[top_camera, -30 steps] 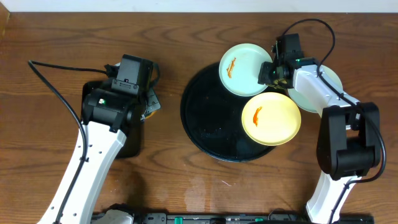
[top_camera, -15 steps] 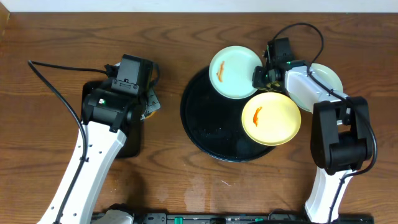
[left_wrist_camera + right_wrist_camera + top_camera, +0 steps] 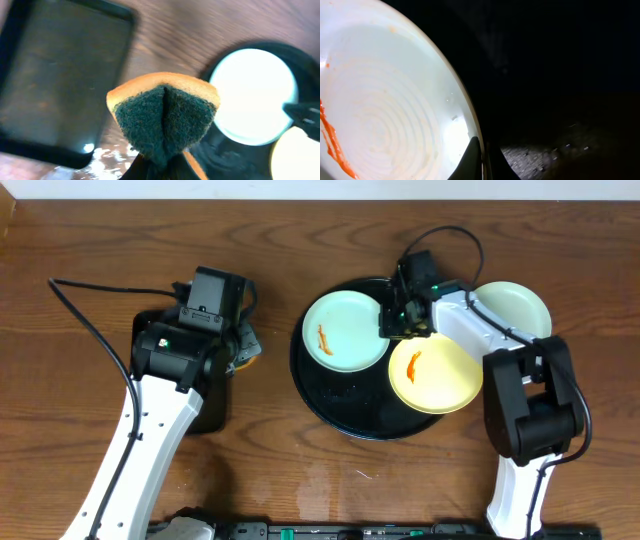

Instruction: Clean dirty plates on tray and stack at the side

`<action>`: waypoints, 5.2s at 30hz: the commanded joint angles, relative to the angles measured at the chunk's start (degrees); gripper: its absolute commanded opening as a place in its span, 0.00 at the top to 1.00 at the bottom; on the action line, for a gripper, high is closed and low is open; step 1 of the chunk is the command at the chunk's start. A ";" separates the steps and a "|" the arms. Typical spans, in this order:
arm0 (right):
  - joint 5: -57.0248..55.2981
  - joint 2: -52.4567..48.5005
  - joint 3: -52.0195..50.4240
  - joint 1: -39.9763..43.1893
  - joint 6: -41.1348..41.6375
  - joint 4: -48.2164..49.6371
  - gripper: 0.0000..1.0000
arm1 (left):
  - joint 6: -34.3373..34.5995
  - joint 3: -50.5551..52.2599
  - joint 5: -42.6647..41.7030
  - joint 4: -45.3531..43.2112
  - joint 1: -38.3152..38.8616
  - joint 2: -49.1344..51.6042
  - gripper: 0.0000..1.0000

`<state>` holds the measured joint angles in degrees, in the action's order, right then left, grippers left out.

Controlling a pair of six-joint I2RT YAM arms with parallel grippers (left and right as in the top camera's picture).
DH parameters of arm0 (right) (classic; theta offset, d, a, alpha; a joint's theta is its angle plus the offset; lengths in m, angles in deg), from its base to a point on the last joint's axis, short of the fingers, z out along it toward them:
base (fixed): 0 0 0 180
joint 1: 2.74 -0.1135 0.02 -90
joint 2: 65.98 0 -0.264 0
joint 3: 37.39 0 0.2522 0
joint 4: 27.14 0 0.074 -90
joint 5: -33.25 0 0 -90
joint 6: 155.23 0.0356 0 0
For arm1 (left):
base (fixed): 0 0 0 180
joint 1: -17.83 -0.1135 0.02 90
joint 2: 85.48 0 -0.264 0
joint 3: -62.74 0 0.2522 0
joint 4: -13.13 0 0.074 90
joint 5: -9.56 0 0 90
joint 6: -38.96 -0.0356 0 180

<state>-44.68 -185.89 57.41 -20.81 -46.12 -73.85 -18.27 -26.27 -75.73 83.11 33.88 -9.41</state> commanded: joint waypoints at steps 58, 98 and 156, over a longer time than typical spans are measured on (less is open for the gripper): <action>-1.57 2.64 -0.09 -2.27 8.00 -9.51 0.99 | 0.22 -0.79 11.96 -24.70 11.52 41.09 0.92; -1.88 2.64 -0.09 -2.23 7.41 -9.49 0.99 | -4.68 -1.11 -0.28 -32.13 8.24 43.80 0.92; -39.10 31.98 1.84 -10.16 -14.43 -7.04 0.76 | -4.46 -1.01 -2.82 -7.41 8.13 3.39 0.92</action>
<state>-91.58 -153.63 58.13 -35.34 -70.31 -79.07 -22.57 -27.58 -78.60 75.68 42.04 -6.09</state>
